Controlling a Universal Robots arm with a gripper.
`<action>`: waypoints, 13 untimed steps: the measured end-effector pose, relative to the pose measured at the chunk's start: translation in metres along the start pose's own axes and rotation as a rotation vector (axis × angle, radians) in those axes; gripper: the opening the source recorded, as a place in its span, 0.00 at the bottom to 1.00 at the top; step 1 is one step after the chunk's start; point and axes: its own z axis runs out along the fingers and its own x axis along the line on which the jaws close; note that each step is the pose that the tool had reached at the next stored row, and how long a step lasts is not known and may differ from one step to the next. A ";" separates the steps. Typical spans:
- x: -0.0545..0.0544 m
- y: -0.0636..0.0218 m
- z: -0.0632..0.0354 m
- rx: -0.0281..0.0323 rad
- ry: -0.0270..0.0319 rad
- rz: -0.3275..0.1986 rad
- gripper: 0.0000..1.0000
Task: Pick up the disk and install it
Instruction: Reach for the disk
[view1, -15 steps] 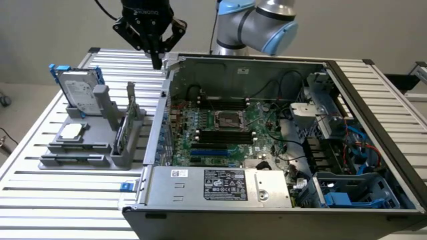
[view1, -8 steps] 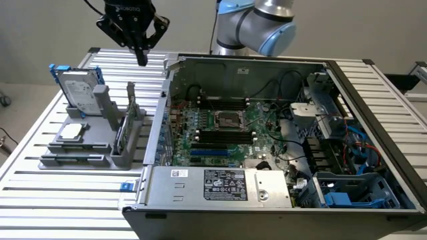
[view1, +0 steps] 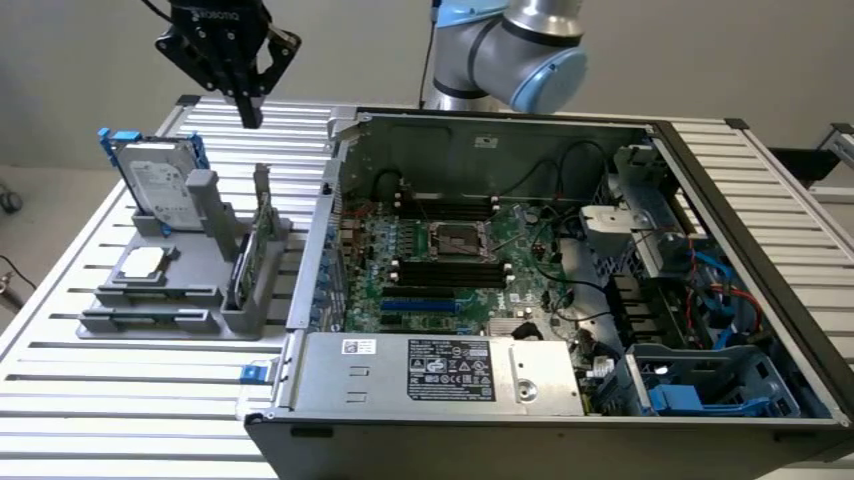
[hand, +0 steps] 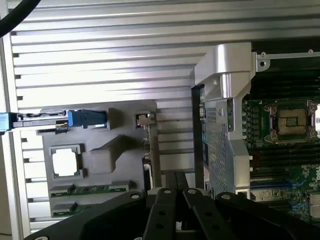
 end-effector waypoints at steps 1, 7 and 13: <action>0.005 0.0010 0.0007 0.0023 -0.0002 0.000 0.11; 0.033 0.0084 0.0052 0.0157 -0.0011 0.000 0.11; 0.061 0.0170 0.0098 0.0278 -0.0019 -0.001 0.11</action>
